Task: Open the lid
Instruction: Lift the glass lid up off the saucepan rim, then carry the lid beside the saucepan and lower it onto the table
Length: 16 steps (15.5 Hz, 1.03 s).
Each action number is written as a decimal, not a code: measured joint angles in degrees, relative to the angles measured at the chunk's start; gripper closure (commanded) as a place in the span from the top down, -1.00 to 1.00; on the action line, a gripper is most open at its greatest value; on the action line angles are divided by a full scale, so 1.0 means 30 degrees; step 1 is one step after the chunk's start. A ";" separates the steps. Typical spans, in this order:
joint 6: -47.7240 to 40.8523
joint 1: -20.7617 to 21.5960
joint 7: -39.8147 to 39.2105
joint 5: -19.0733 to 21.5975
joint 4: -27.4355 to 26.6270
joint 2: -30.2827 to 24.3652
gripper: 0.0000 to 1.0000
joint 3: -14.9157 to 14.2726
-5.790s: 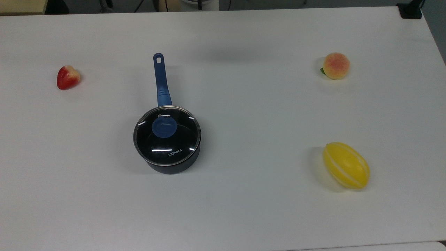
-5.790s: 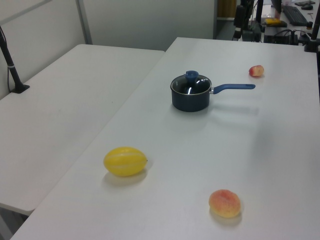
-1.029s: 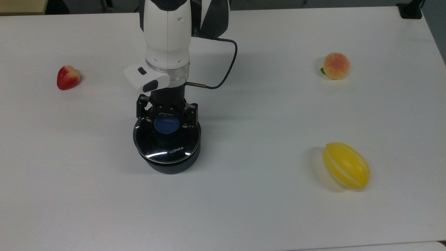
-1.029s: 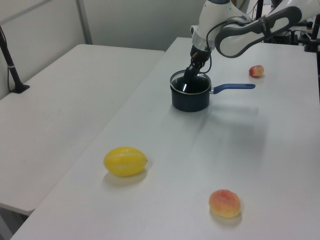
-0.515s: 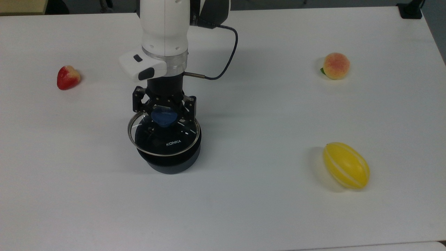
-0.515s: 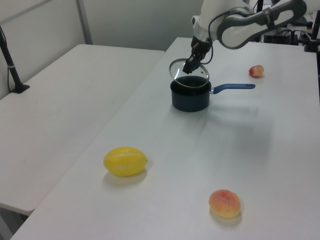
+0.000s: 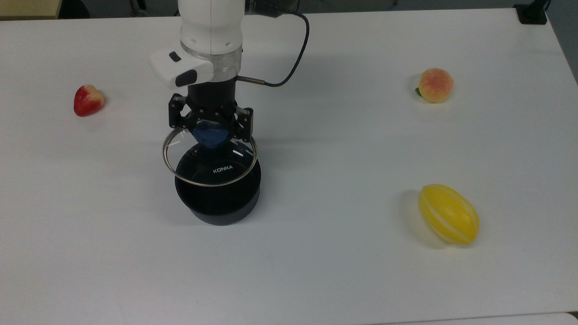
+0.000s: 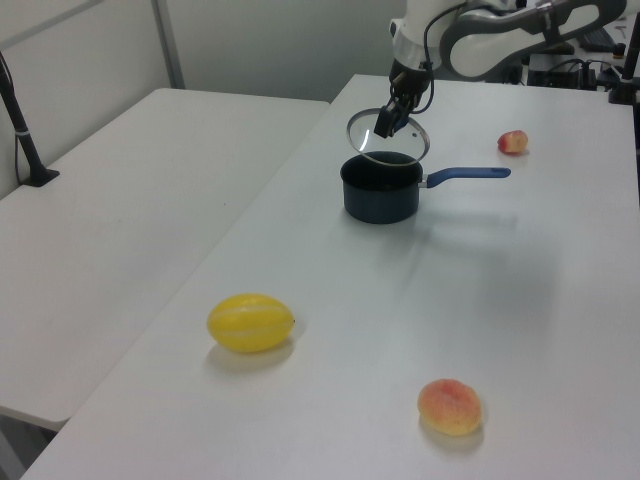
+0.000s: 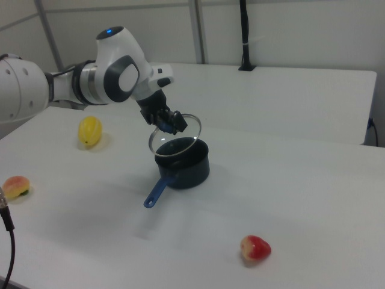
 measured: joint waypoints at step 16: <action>-0.8180 -0.0190 -0.1822 0.1480 -0.2975 -0.4013 -0.88 0.3288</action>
